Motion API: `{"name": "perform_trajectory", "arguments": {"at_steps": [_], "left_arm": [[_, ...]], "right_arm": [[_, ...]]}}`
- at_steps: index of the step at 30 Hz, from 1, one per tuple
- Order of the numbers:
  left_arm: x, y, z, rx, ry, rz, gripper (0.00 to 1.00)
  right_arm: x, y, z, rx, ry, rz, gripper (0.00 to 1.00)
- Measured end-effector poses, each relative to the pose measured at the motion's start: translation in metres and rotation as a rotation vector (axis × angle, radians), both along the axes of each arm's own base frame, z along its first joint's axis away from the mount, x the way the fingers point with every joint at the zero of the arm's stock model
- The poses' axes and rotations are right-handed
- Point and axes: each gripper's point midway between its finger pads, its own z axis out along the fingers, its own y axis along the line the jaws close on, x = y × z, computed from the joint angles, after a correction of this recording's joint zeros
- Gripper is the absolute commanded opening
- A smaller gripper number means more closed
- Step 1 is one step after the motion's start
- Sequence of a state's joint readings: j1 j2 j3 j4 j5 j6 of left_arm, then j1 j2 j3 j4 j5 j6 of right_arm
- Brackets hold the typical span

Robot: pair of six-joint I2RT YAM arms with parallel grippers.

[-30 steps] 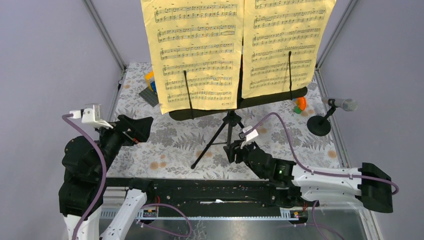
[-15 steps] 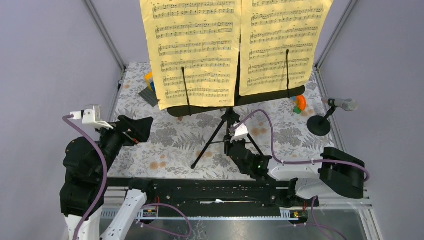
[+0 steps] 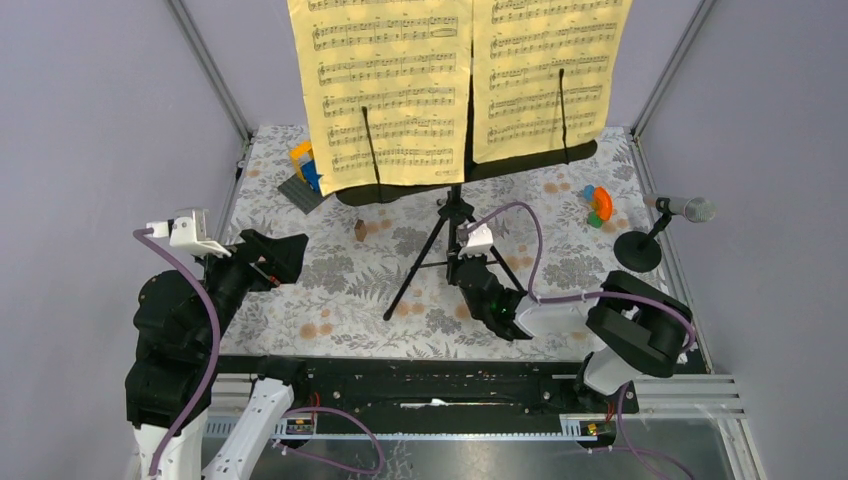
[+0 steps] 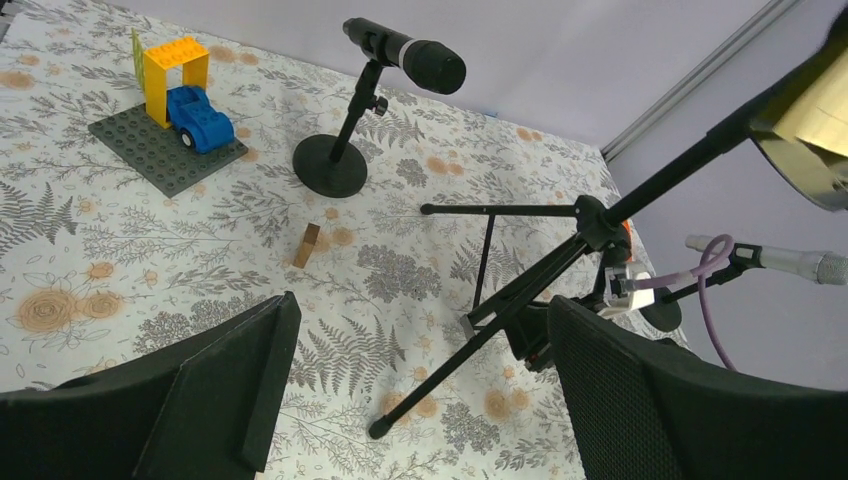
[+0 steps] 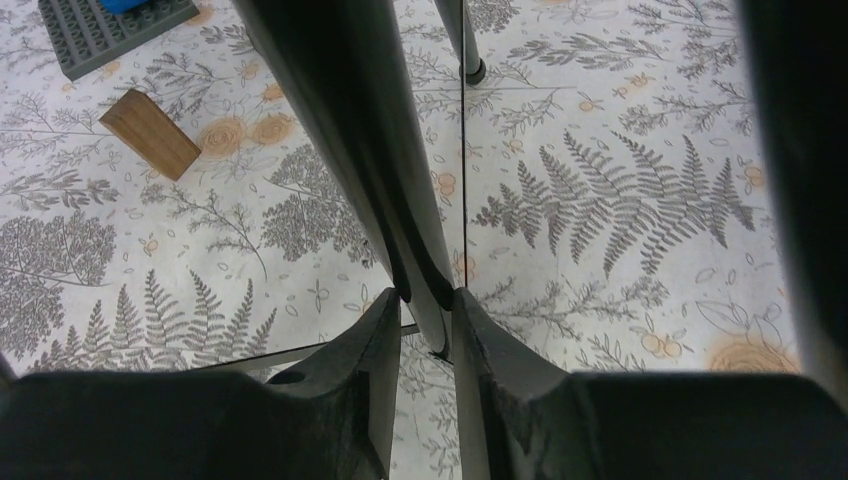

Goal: Pack up the instrument practice props

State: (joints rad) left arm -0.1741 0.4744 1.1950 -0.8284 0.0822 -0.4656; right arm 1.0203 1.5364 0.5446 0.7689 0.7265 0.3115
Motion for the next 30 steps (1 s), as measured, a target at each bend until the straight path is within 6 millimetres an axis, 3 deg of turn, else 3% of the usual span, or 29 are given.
{"name": "perform_trajectory", "arguments": {"at_steps": [14,20,25,28,30], "left_arm": [[0.002,0.002,-0.005,0.009,0.009,0.012,0.99],[0.003,0.003,-0.008,0.016,0.015,0.018,0.99],[0.006,0.009,-0.009,0.029,0.016,0.049,0.99],[0.006,0.018,-0.008,0.046,0.014,0.094,0.99],[0.003,0.024,-0.002,0.063,0.006,0.122,0.99]], "right_arm": [[0.069,0.027,0.000,0.018,-0.034,-0.008,0.30],[0.088,0.033,0.000,-0.006,-0.049,-0.005,0.33],[0.086,0.033,-0.004,-0.026,-0.035,0.034,0.37],[0.064,0.020,-0.010,-0.050,0.008,0.089,0.40],[0.046,0.013,-0.001,-0.048,0.015,0.133,0.41]]}}
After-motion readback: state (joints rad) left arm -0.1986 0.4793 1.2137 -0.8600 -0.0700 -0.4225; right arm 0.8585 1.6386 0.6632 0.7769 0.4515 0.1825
